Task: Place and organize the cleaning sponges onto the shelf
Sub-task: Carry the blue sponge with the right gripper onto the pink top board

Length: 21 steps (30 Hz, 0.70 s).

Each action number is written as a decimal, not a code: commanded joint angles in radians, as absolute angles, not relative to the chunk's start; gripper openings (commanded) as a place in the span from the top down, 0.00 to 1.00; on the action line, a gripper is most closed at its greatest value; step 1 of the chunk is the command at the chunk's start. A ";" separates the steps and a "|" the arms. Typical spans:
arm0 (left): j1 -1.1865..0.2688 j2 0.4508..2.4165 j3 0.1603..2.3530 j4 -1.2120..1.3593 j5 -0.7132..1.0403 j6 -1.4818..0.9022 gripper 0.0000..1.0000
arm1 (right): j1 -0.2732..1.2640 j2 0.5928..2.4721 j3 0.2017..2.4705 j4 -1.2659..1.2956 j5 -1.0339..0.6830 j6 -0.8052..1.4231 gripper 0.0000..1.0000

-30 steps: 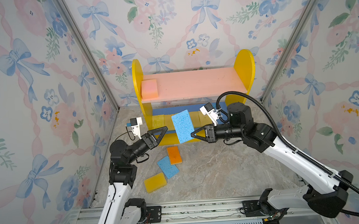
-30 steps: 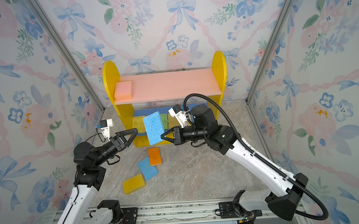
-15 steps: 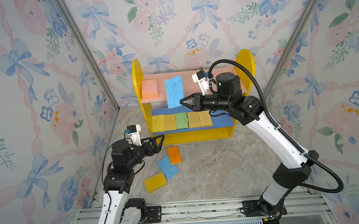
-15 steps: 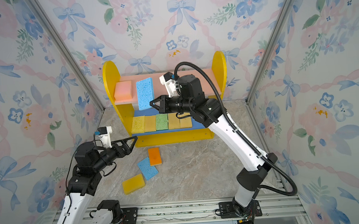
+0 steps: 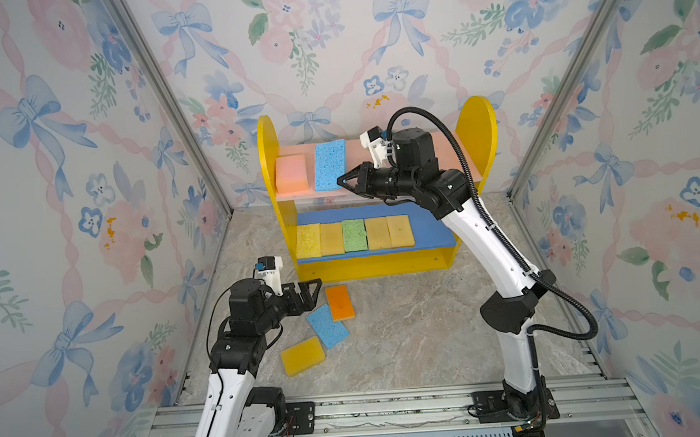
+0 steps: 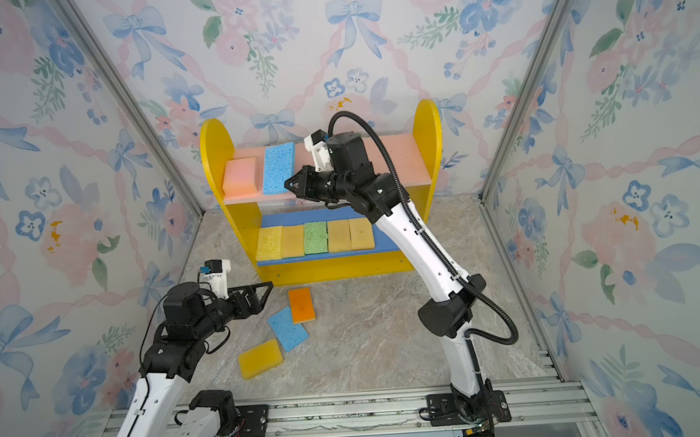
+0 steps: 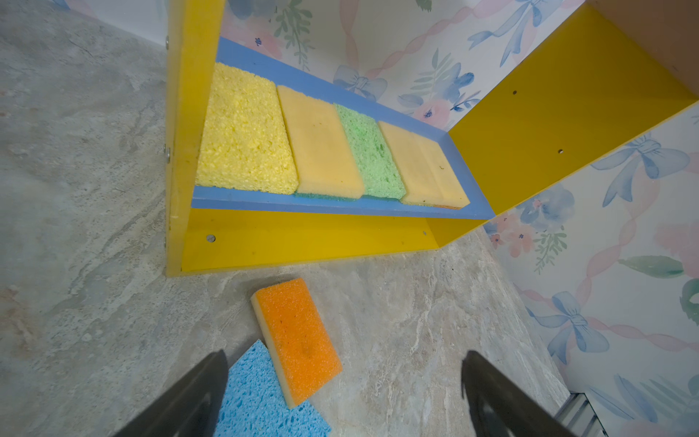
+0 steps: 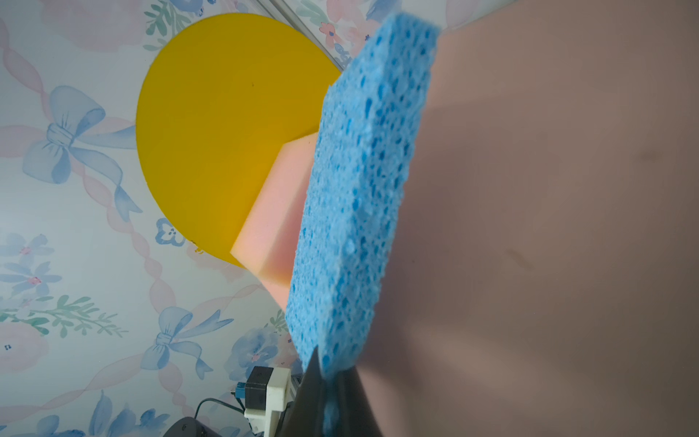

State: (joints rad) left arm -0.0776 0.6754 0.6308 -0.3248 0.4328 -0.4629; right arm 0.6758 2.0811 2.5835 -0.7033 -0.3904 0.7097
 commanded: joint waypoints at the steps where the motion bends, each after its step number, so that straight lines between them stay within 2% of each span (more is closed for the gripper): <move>1: -0.071 0.678 0.621 -0.330 0.425 -0.437 0.02 | 0.664 2.104 2.611 -0.668 -0.419 0.747 0.76; 3: -0.071 0.680 0.618 -0.329 0.426 -0.437 0.02 | 0.663 2.112 2.617 -0.670 -0.426 0.751 0.52; 6: -0.071 0.679 0.616 -0.329 0.426 -0.439 0.02 | 0.661 2.105 2.623 -0.714 -0.390 0.720 0.38; 12: -0.071 0.677 0.614 -0.328 0.426 -0.439 0.02 | 0.647 2.058 2.618 -0.870 -0.225 0.642 0.27; 21: -0.071 0.670 0.615 -0.325 0.437 -0.438 0.02 | 0.660 2.060 2.614 -0.919 -0.126 0.568 0.23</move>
